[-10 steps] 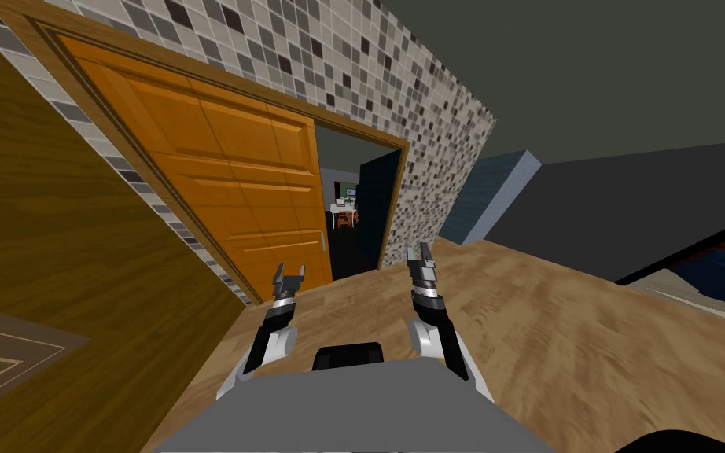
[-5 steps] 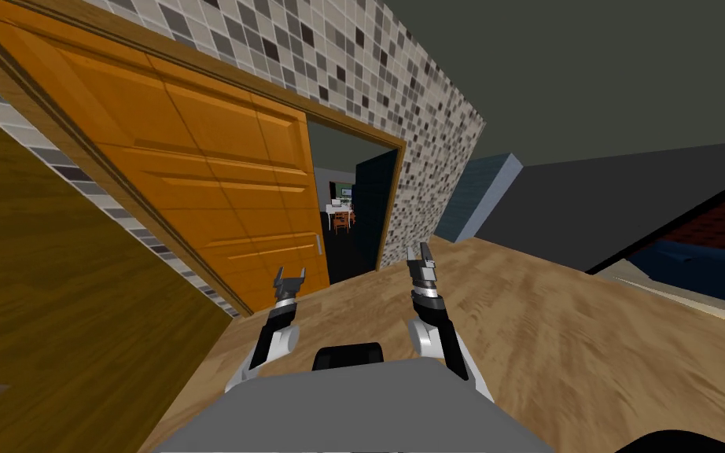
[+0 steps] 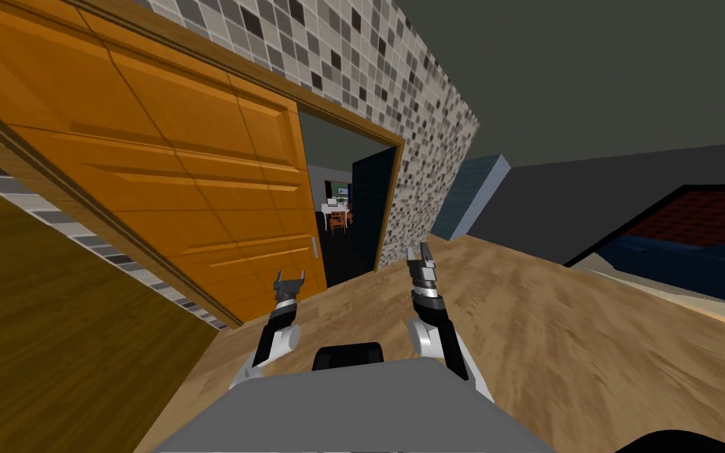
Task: Push the door open
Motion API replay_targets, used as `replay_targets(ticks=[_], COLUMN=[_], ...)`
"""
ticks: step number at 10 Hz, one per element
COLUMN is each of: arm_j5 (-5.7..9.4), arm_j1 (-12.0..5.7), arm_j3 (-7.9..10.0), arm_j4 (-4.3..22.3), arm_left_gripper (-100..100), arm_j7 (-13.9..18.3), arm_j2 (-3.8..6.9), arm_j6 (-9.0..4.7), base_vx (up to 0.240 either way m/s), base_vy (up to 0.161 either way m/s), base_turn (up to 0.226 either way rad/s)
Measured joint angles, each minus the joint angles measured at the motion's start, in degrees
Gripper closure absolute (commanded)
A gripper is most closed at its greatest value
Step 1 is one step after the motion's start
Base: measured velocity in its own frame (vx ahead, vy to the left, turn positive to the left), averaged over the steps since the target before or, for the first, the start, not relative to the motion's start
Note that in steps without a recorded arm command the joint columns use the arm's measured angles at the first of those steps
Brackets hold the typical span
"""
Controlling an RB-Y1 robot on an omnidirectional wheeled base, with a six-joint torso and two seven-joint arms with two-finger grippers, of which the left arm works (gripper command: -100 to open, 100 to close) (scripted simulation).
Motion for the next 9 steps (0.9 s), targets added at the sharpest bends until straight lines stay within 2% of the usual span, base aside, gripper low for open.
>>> replay_targets(ticks=[3,6,7,9], arm_j5=[2.41,4.81,5.61,7.15], arm_j1=[-1.74,-3.03,-4.26,-5.28], arm_j3=[0.2,0.4,0.5,0.68], arm_j4=[4.7,7.9,10.6,13.2], arm_left_gripper=[-100,-100,-100,-100], arm_j7=[3.5,6.4,7.7,9.9], arm_j2=[-0.1,-0.77,-0.71,-0.9], arm_j6=[-1.24,-1.56,-2.28,-2.88], base_vx=[0.082,0.082,0.09,0.077], base_vy=[0.046,0.05,0.056,0.057], base_turn=[-0.099,-0.098,-0.11,-0.083])
